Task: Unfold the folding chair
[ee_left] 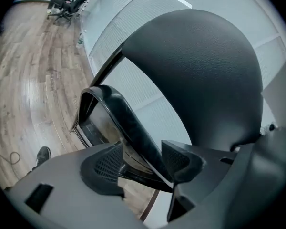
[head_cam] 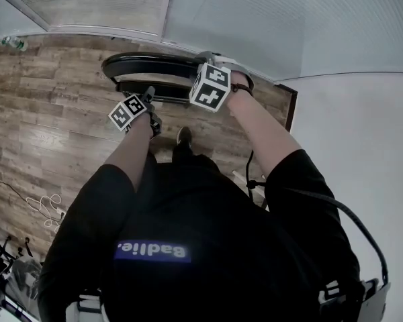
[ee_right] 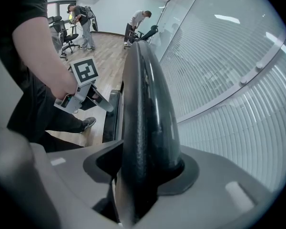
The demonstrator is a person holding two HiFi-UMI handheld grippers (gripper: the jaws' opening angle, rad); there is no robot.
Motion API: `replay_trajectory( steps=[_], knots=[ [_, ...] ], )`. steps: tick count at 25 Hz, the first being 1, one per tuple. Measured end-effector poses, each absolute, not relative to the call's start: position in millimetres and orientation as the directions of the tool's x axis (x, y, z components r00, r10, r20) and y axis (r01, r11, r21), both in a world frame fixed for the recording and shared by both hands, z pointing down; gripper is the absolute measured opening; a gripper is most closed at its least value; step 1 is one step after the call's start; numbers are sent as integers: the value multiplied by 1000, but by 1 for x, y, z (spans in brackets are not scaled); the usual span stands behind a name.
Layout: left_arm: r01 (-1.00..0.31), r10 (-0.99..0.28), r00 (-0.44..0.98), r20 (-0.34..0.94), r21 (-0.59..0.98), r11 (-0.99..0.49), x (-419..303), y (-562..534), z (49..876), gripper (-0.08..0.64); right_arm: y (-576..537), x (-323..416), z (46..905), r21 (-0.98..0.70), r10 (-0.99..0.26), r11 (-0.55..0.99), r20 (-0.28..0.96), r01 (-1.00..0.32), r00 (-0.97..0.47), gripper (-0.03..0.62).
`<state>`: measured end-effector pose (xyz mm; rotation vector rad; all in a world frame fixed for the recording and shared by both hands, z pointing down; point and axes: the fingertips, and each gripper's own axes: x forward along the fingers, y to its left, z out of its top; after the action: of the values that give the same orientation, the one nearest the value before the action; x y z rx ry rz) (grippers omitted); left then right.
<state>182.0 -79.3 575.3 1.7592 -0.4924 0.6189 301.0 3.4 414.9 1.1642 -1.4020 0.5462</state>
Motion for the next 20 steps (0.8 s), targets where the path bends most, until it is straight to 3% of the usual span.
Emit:
replay_trajectory(
  steps=[10, 20],
  knots=[
    [-713, -217, 691, 690, 700, -45, 196, -69, 610, 245, 31, 268, 413, 322, -364, 447, 918, -835, 160, 180],
    [-673, -251, 722, 644, 739, -40, 185, -60, 624, 244, 38, 252, 413, 298, -387, 496, 917, -815, 99, 156]
  ],
)
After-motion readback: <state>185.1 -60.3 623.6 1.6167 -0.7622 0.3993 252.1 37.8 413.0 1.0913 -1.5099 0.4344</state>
